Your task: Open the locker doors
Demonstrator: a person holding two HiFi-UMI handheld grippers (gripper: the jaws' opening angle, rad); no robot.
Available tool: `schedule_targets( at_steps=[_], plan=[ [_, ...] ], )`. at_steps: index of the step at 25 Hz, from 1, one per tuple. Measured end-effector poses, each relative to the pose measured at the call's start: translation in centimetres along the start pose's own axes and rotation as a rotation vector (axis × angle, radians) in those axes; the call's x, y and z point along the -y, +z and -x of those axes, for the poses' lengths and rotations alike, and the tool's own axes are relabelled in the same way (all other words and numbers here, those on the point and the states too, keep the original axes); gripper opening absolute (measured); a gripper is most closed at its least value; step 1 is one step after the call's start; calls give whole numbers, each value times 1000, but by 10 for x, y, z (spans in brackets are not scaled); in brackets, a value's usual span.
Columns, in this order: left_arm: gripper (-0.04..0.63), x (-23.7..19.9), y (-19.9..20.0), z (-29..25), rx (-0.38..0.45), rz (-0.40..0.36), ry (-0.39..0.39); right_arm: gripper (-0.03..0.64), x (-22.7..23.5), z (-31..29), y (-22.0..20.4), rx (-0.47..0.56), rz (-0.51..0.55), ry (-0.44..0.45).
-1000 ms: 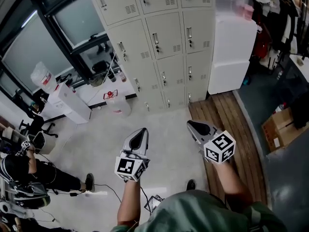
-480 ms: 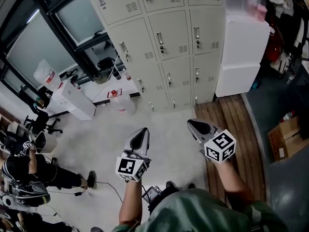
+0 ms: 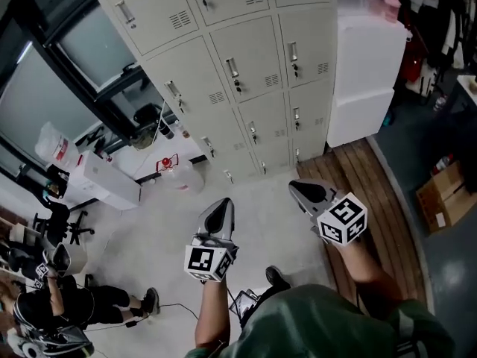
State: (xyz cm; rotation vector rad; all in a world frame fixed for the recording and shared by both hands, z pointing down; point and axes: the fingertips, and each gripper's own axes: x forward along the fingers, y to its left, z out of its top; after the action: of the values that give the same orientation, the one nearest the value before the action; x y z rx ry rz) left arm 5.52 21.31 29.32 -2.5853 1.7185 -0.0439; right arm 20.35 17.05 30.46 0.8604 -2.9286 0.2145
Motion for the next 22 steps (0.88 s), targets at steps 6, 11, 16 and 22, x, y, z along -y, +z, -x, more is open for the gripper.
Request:
schedule_targets(
  at_steps=[6,11,16,22],
  plan=[
    [0,-40,3,-33,28,0,-64,3,14,-46,19,9,16,-42],
    [0,-78,0,-51,35,8,-108,4,24,-83,30,18,19,-94],
    [0,-100,0,-64,33,21,-130,3,28,-105,31,2,11,-111],
    [0,-124,3,-86,36,31,-118,3,53,-132,40,-7,18,-107]
  ],
)
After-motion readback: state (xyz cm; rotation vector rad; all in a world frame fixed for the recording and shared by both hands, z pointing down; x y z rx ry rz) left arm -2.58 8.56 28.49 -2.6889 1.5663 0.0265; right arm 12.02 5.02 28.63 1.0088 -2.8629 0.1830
